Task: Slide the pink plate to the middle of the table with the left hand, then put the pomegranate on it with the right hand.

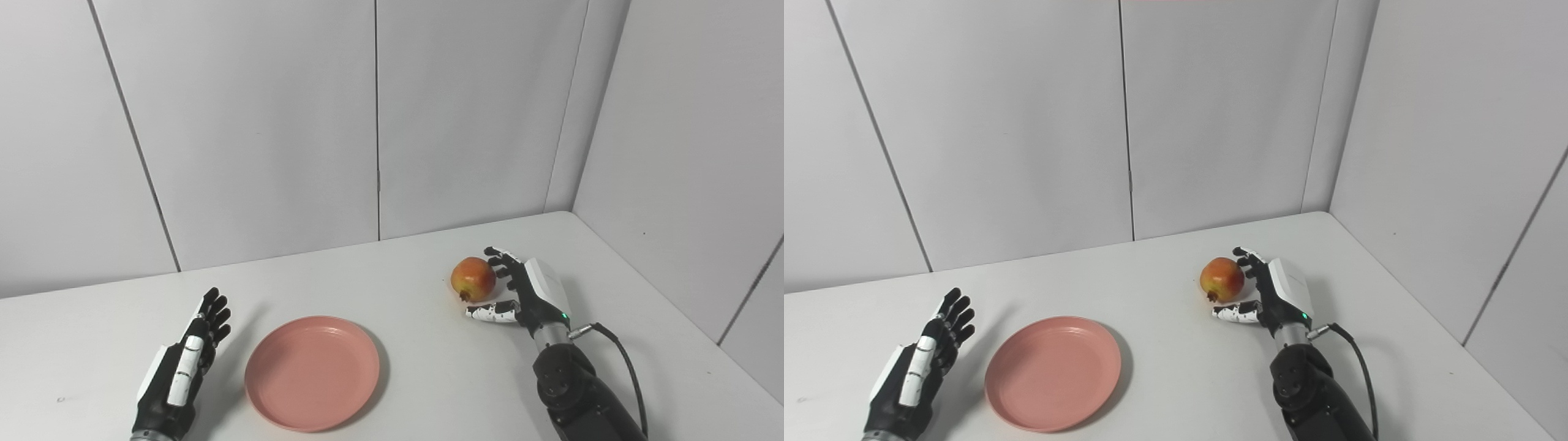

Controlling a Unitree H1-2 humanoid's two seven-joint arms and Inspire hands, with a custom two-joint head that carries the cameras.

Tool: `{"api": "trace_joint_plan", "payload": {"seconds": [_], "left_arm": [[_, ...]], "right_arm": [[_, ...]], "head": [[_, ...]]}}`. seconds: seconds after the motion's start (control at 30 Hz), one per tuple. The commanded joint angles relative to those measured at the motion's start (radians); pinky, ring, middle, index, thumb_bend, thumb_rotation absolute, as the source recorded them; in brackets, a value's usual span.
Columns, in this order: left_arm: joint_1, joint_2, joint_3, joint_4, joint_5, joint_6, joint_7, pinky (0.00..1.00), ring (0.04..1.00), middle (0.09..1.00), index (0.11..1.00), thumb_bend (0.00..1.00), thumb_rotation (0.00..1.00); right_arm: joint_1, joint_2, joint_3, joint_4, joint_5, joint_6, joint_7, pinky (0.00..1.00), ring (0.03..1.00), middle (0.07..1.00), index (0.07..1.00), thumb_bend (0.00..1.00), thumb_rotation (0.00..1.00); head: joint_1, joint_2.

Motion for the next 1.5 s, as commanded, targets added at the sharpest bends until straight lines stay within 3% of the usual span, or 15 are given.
{"api": "trace_joint_plan", "payload": {"seconds": [0.0,0.13,0.3,0.6,0.8,0.93,1.47], "left_arm": [[0.032,-0.002,0.002,0.019,-0.013,-0.010,-0.007,0.98,0.990,1.000,1.000,0.61,1.00],[0.029,-0.005,0.003,0.025,-0.016,-0.009,-0.008,0.99,0.991,1.000,1.000,0.61,1.00],[0.029,-0.007,0.003,0.025,-0.018,-0.008,-0.008,0.98,0.987,1.000,1.000,0.60,1.00],[0.028,-0.011,0.003,0.025,-0.014,0.001,-0.005,0.98,0.989,1.000,1.000,0.61,1.00],[0.034,-0.015,0.000,0.015,-0.008,0.008,0.000,0.98,0.986,1.000,1.000,0.61,1.00],[0.035,-0.017,0.000,0.015,0.001,0.000,0.006,0.97,0.982,1.000,1.000,0.61,1.00],[0.044,-0.026,-0.006,0.008,-0.001,-0.005,0.005,0.97,0.980,0.998,1.000,0.61,1.00]], "right_arm": [[-0.050,-0.007,-0.005,-0.005,0.001,-0.072,-0.053,0.58,0.672,0.731,0.758,0.68,0.04],[-0.063,0.009,-0.005,0.034,-0.003,-0.094,-0.123,0.53,0.620,0.691,0.724,0.67,0.06],[-0.079,0.015,0.006,0.075,-0.007,-0.118,-0.167,0.56,0.661,0.710,0.749,0.71,0.15],[-0.090,0.009,0.026,0.095,-0.003,-0.124,-0.185,0.63,0.716,0.762,0.789,0.76,0.21],[-0.084,-0.011,0.048,0.083,0.004,-0.125,-0.146,0.75,0.854,0.891,0.916,0.82,0.32],[-0.079,-0.021,0.056,0.067,0.018,-0.124,-0.109,0.79,0.895,0.936,0.956,0.86,0.35],[-0.080,-0.019,0.075,0.010,0.033,-0.085,0.008,0.79,0.912,0.966,0.987,0.92,0.42]], "head": [[-0.006,0.001],[-0.005,0.003],[-0.005,0.003],[-0.005,0.001],[0.002,0.000],[-0.002,-0.002],[0.014,-0.003]]}}
